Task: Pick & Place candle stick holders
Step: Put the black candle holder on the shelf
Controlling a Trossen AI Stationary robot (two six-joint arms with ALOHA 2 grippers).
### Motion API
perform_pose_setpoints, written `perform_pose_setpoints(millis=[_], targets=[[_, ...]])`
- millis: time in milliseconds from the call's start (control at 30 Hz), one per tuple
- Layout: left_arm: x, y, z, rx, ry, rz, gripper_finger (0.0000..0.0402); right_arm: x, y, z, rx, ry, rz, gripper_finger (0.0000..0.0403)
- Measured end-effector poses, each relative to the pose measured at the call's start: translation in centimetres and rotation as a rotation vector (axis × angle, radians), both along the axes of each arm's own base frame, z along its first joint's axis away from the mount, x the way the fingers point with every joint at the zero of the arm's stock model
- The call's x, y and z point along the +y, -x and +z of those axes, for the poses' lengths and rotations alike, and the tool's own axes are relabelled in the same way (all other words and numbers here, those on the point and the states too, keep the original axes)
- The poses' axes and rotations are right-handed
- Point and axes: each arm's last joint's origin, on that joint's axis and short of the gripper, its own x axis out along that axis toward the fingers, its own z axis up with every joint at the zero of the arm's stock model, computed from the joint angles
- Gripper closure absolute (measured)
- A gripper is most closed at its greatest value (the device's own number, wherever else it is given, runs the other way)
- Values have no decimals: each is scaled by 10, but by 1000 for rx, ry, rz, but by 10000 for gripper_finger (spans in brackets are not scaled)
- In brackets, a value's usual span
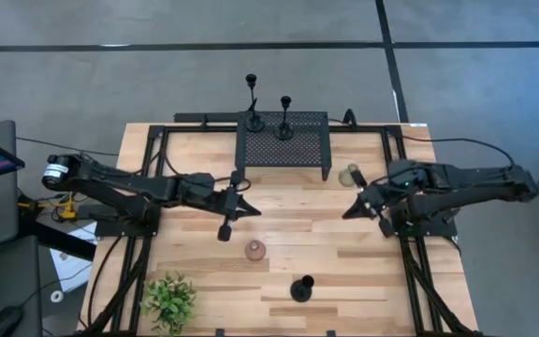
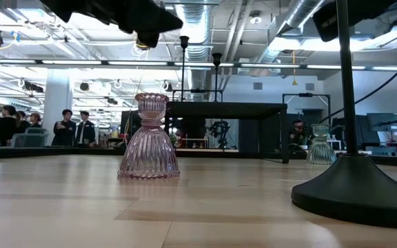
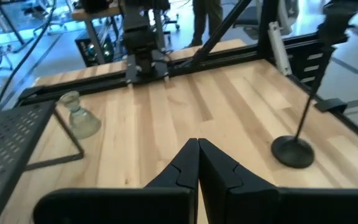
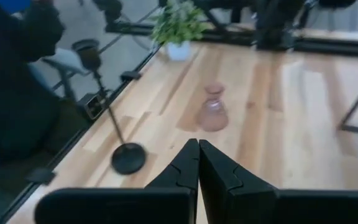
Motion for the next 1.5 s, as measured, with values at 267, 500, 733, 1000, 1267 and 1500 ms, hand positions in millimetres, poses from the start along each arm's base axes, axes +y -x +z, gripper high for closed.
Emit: perform_pose_setpoints(millis=[267,500,733,1000,1267,1500], targets=[[-11,8,9,-54,8,-52,395,25,-30,-13,42,19,55,403],[-19,10,11,-64,10,-85,397,50,-51,-32,118,23,47,403],[-23,11,11,-67,12,-107,398,83,-66,-53,183,-9,129,403],[-26,12,12,-73,17,-120,398,109,-77,-70,218,-98,151,403],[-26,12,12,-75,25,-119,398,120,-98,-90,201,-165,131,345],[-26,12,12,-78,26,-119,397,124,-100,-91,196,-196,131,236]])
